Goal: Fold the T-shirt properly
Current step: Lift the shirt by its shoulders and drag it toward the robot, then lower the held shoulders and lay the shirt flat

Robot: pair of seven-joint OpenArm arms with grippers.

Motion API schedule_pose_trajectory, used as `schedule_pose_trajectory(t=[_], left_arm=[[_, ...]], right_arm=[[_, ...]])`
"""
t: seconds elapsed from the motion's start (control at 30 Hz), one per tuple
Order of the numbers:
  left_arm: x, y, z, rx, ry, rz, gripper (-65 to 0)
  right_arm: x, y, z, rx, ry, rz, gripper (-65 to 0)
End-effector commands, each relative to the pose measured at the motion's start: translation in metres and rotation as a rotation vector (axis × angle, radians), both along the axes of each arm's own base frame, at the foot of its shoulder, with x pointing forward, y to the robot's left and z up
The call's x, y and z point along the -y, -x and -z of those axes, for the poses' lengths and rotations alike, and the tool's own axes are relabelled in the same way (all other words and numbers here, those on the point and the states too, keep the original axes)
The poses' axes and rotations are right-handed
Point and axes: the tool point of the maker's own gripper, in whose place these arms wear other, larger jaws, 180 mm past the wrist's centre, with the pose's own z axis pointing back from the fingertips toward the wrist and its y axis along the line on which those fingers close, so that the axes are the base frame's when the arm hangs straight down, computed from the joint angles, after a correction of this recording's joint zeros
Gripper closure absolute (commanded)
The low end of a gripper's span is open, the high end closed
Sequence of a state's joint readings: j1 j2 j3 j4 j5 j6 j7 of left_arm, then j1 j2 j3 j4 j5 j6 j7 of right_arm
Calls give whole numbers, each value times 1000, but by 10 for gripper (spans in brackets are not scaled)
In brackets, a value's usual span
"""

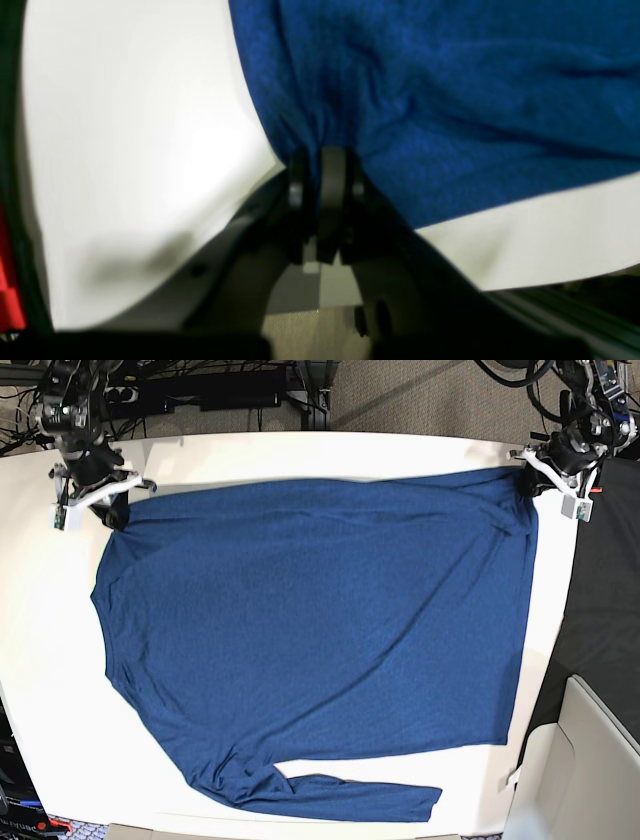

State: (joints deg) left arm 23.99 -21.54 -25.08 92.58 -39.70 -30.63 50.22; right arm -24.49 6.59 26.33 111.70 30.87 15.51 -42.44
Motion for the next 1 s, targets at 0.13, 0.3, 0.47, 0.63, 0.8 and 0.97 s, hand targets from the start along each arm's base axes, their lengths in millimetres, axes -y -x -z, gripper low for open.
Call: schedule_pose_trajectory(t=[0.13, 0.3, 0.47, 0.63, 0.8, 0.97], left_arm=[[-23, 17, -7, -12, -41, -42, -1], [-36, 31, -8, -31, -60, -72, -1], [-28, 14, -19, 26, -62, -12, -1], [-18, -34, -52, 163, -79, 23, -1], [-18, -73, -74, 268, -68, 10, -1], [-20, -94, -74, 300, -26, -28, -1]], right_arm=[[-11, 19, -2, 3, 21, -122, -2], [-4, 35, 0, -23, 44, -142, -2], [1, 18, -11, 30, 55, -129, -2], [0, -29, -43, 169, 68, -131, -2], [3, -73, -65, 274, 49, -113, -2], [13, -102, -51, 269, -16, -74, -2]])
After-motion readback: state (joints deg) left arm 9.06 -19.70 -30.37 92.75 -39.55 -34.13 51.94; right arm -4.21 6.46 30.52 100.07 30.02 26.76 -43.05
